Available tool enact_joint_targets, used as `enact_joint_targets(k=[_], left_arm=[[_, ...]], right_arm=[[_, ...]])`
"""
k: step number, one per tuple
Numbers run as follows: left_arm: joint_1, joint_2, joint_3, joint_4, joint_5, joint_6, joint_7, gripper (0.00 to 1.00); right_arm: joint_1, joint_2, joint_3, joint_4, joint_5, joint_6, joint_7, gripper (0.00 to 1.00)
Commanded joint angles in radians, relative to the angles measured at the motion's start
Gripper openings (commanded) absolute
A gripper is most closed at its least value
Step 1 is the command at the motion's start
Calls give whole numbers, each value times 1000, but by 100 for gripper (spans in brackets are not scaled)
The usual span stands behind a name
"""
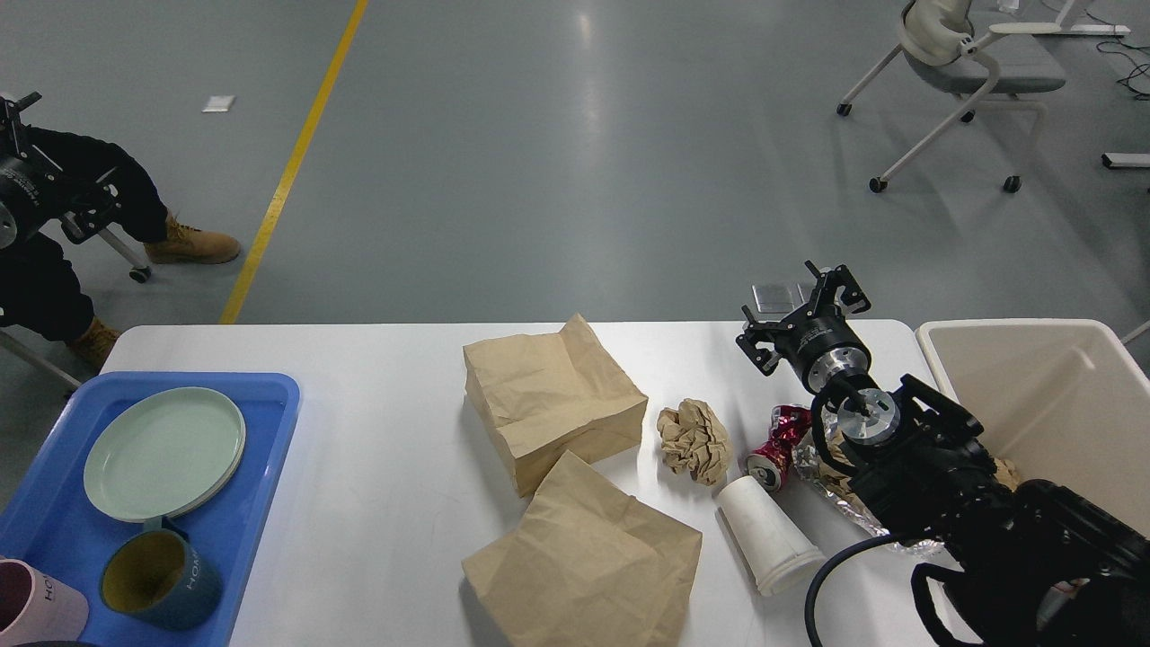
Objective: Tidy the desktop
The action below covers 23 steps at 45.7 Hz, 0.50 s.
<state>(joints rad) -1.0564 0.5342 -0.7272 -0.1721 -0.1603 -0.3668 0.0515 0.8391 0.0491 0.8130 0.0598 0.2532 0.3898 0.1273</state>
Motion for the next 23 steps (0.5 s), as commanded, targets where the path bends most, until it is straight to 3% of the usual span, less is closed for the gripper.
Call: enact_joint_targets(k=[1, 6, 18, 23], left_arm=[[35, -49, 11, -1, 7, -3, -111, 96], [47, -157, 9, -1, 8, -4, -182, 96], [82, -339, 8, 0, 7, 8, -435, 96], [133, -365, 12, 0, 12, 12, -473, 96]], right_arm=[[0, 0, 0, 0, 0, 0, 0, 100], [0, 0, 0, 0, 0, 1, 0, 100], [0, 0, 0, 0, 0, 0, 0, 100], [0, 0, 0, 0, 0, 0, 0, 100]])
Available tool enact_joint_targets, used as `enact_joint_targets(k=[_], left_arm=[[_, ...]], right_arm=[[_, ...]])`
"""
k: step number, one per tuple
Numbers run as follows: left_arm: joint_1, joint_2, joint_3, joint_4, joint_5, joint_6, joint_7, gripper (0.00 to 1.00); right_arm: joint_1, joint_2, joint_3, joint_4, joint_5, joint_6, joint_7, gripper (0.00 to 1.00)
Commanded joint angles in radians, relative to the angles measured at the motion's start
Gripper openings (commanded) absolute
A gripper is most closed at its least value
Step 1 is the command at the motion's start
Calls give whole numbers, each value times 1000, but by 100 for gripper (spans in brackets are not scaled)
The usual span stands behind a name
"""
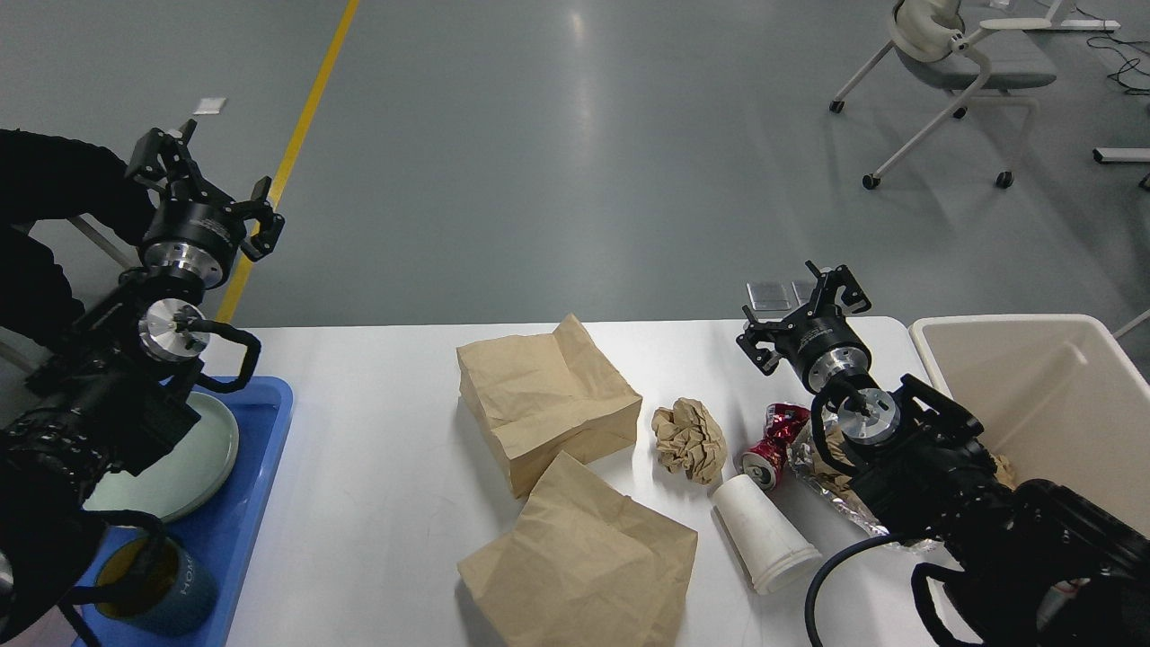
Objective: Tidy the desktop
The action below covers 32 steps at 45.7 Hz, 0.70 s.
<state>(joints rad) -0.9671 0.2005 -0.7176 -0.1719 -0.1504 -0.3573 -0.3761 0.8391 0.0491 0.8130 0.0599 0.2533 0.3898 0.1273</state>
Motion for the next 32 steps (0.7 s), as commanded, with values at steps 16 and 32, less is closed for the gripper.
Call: enact_joint_targets(k=[16, 32], left_arm=[[91, -96, 3, 0, 2, 1, -38, 96], [99, -121, -19, -1, -11, -6, -37, 96]], right_arm=[[0, 0, 0, 0, 0, 0, 0, 100], [0, 0, 0, 0, 0, 0, 0, 100]])
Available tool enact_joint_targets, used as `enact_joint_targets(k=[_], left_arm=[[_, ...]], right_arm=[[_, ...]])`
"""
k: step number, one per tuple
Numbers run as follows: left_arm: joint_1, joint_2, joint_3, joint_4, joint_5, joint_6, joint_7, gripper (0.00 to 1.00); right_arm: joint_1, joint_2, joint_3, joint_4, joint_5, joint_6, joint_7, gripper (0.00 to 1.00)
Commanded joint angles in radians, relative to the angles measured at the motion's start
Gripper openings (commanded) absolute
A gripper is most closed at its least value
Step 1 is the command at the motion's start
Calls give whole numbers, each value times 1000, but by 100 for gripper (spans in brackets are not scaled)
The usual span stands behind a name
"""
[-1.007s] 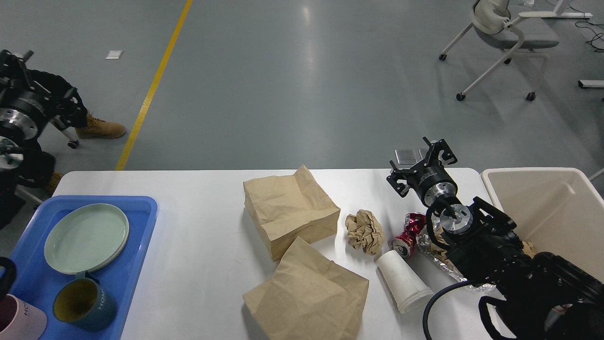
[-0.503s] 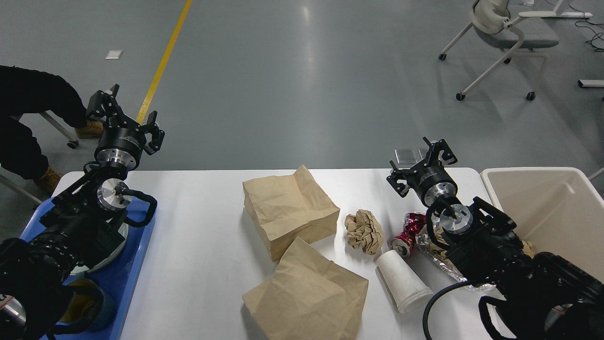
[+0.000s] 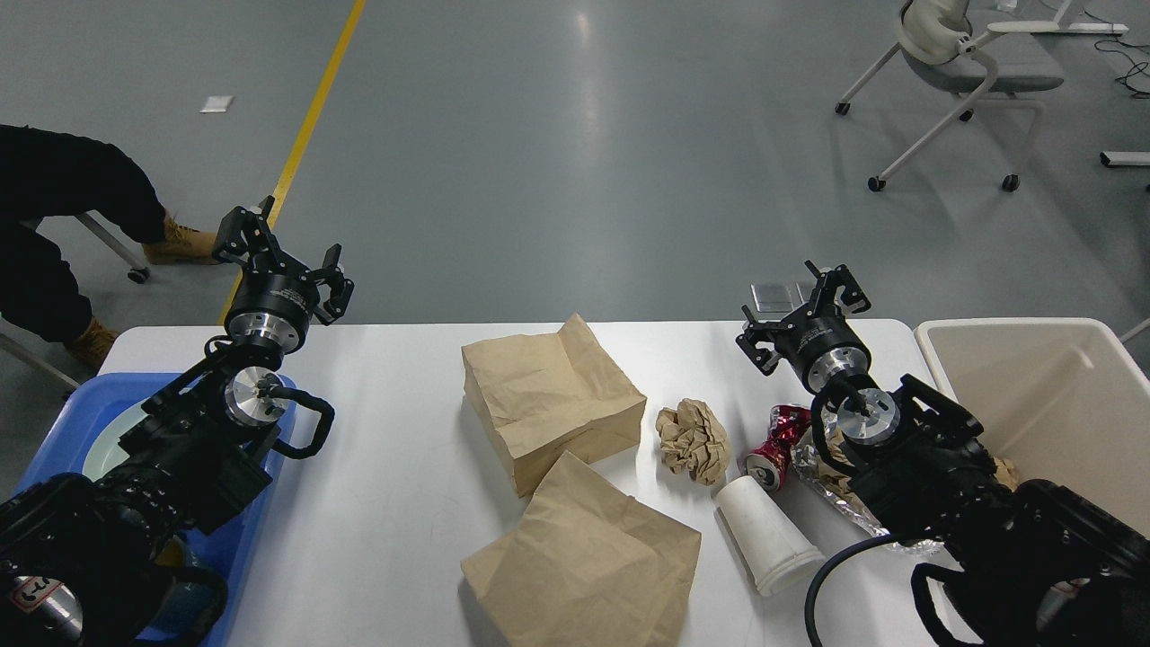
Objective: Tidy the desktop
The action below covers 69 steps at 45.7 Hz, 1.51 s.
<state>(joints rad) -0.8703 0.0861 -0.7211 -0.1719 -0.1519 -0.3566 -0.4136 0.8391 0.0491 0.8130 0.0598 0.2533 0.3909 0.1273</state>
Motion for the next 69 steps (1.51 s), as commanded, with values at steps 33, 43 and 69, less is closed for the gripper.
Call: enact_joint_targets(k=[33, 43, 69], left_arm=[[13, -13, -6, -1, -5, -16, -11, 96], [13, -13, -4, -1, -5, -18, -11, 96], [13, -13, -6, -1, -5, -18, -11, 96]], right_arm=[[0, 0, 0, 0, 0, 0, 0, 100], [0, 0, 0, 0, 0, -1, 0, 100], [0, 0, 0, 0, 0, 0, 0, 100]])
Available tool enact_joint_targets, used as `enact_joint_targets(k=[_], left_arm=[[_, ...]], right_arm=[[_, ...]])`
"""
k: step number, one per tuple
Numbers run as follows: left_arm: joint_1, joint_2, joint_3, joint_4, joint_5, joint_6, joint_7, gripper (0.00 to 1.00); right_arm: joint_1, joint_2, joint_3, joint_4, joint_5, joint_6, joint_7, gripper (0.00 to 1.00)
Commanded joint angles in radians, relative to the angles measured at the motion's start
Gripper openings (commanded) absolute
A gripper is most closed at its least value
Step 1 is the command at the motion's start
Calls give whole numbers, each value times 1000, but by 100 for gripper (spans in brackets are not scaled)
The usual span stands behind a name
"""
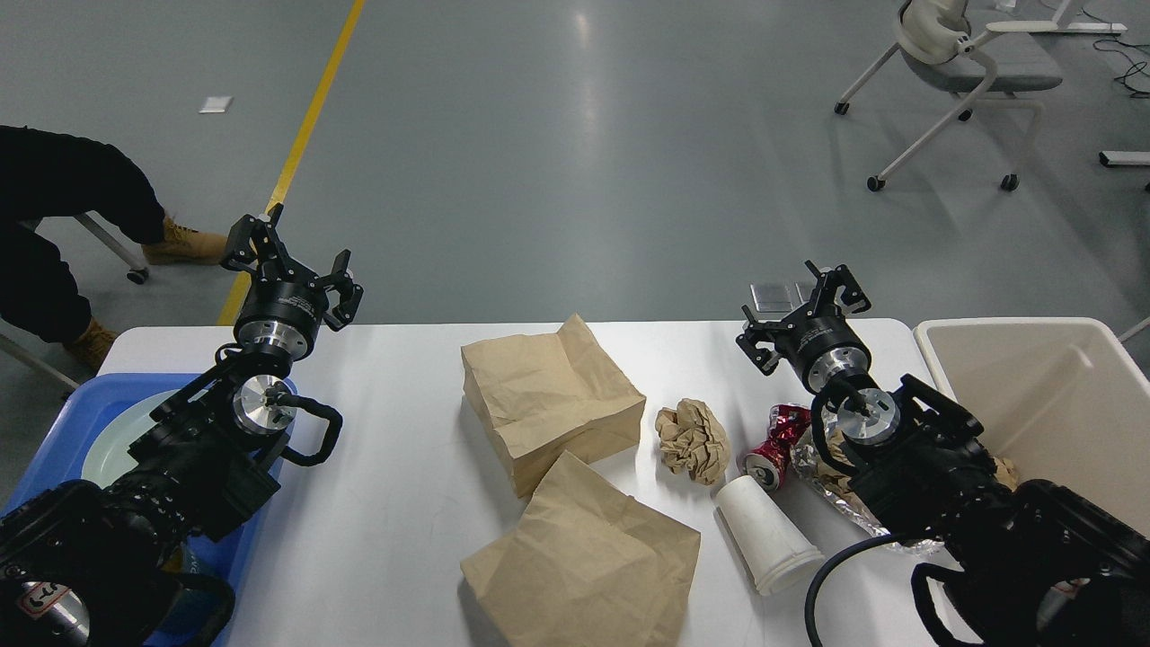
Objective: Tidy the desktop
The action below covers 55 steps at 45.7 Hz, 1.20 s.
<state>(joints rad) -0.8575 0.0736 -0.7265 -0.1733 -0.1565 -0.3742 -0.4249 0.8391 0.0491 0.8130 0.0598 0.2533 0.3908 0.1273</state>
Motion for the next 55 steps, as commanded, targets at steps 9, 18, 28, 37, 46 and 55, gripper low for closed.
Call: enact_joint_targets(k=[9, 18, 28, 37, 46, 55], left_arm=[[0, 0, 1, 0, 0, 0, 0, 96], [0, 0, 1, 0, 0, 0, 0, 96], [0, 0, 1, 0, 0, 0, 0, 96], [0, 0, 1, 0, 0, 0, 0, 96], [0, 0, 1, 0, 0, 0, 0, 96], [0, 0, 1, 0, 0, 0, 0, 96]], right_arm=[[0, 0, 0, 0, 0, 0, 0, 100], [0, 0, 0, 0, 0, 0, 0, 100], [2, -2, 5, -2, 0, -4, -2, 100], [17, 0, -6, -3, -2, -21, -6, 100], [135, -5, -6, -3, -2, -21, -6, 100], [193, 2, -5, -3, -2, -23, -6, 100]])
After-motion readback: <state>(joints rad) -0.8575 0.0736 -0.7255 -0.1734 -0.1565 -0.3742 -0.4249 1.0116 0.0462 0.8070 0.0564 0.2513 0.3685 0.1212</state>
